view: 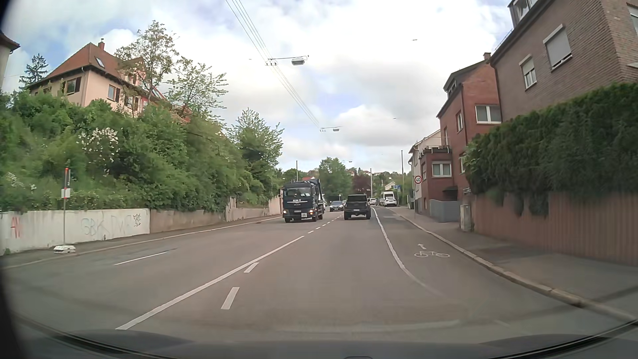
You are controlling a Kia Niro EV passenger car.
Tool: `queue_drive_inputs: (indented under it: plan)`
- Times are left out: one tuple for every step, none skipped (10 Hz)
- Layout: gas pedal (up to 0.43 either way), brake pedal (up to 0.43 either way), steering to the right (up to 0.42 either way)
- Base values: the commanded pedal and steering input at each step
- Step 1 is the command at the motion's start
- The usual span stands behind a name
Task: Follow the waypoints while adhering to traffic rules and regulations
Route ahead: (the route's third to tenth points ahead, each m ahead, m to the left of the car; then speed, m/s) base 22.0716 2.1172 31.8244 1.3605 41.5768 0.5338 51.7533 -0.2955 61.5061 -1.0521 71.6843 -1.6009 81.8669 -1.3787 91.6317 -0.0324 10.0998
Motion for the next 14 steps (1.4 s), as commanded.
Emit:
queue_drive_inputs:
  plan:
    - [0.130,0.000,0.037]
    - [0.138,0.000,0.034]
    - [0.138,0.000,0.033]
    - [0.138,0.000,0.030]
    - [0.138,0.000,0.023]
    - [0.138,0.000,0.019]
    - [0.138,0.000,0.012]
    - [0.138,0.000,0.009]
    - [0.138,0.000,0.011]
    - [0.138,0.000,0.015]
    - [0.138,0.000,0.015]
    - [0.138,0.000,0.011]
    - [0.138,0.000,0.011]
    - [0.138,0.000,0.009]
